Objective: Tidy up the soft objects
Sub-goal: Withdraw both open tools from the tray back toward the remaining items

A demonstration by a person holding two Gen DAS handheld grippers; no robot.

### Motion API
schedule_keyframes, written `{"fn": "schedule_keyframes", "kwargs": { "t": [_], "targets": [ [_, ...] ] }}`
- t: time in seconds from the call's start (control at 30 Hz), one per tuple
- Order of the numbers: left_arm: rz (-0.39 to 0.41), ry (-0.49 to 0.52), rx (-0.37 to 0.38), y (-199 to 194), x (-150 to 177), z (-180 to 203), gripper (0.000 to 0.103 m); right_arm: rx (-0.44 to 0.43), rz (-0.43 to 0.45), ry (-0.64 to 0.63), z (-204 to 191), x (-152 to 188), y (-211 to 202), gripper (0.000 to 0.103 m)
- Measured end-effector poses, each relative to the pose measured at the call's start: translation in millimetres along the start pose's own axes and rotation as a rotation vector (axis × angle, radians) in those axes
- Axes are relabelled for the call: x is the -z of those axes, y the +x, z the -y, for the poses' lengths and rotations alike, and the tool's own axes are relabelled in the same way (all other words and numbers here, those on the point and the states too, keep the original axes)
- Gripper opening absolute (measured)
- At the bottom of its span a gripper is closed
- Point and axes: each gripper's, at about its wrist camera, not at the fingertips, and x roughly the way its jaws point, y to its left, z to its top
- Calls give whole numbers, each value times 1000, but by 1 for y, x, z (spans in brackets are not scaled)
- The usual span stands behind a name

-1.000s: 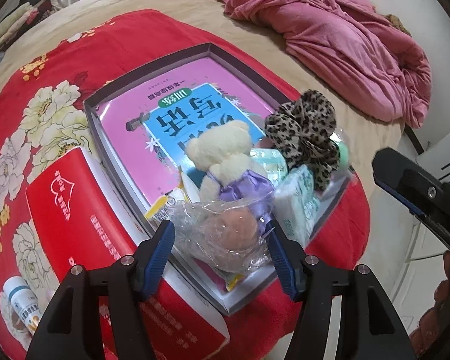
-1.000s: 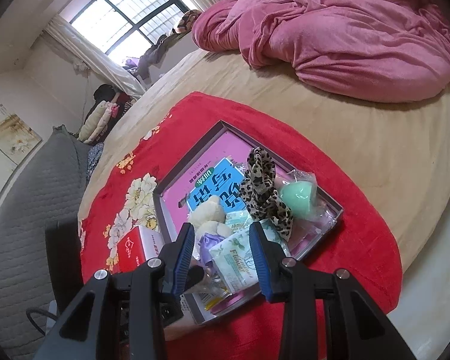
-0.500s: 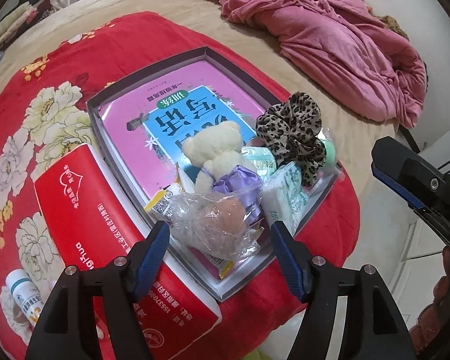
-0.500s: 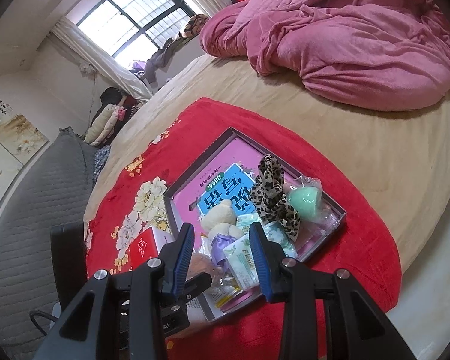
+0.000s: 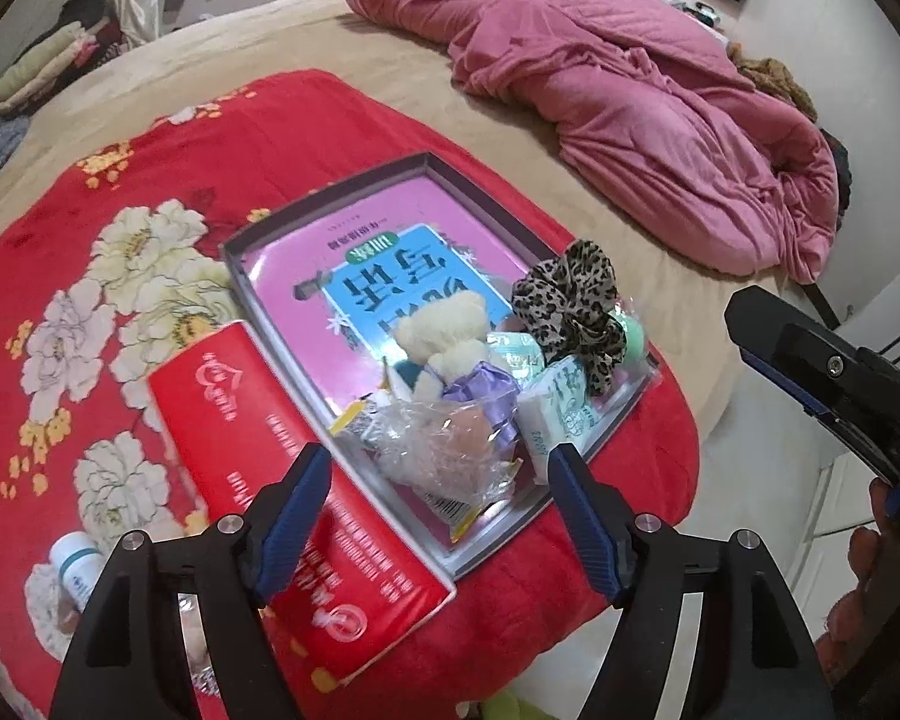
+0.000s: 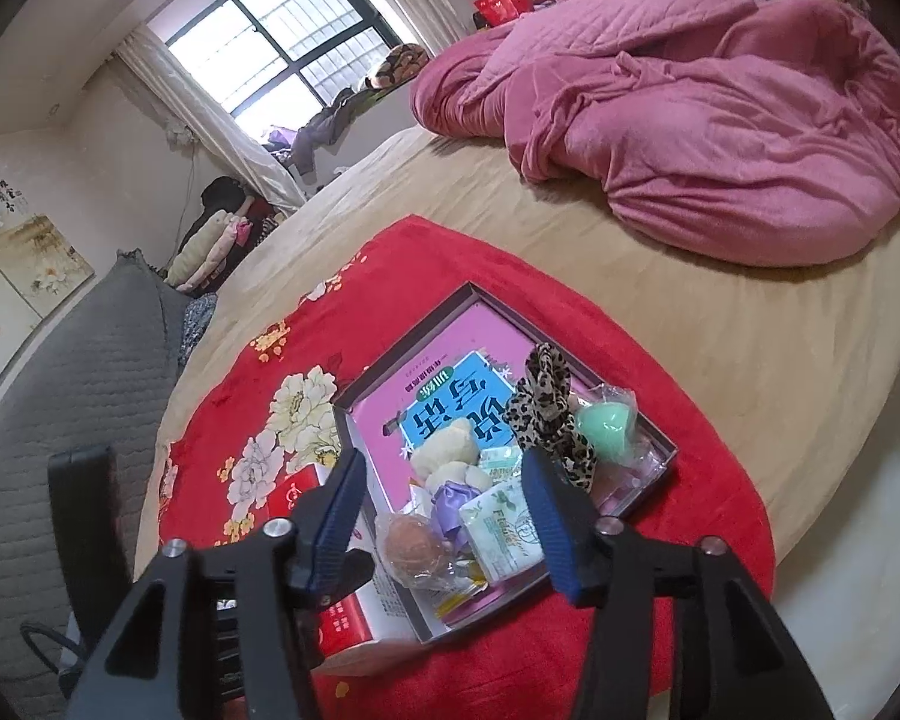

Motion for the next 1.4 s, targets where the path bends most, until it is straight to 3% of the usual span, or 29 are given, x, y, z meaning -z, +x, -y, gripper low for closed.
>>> {"fn": "schedule_keyframes", "kwargs": {
  "t": [0.27, 0.83, 1.17, 1.4],
  "targets": [
    [45, -46, -22, -36, 18, -25, 78, 46, 1, -106, -36, 8, -9, 61],
    [154, -230, -98, -117, 93, -129, 78, 22, -33, -372, -152, 56, -7, 67],
    [166, -332, -140, -139, 139, -182, 78, -6, -90, -496, -202, 96, 3, 67],
    [156, -396, -159, -142, 168, -210, 78, 13, -152, -580, -215, 128, 21, 67]
  ]
}}
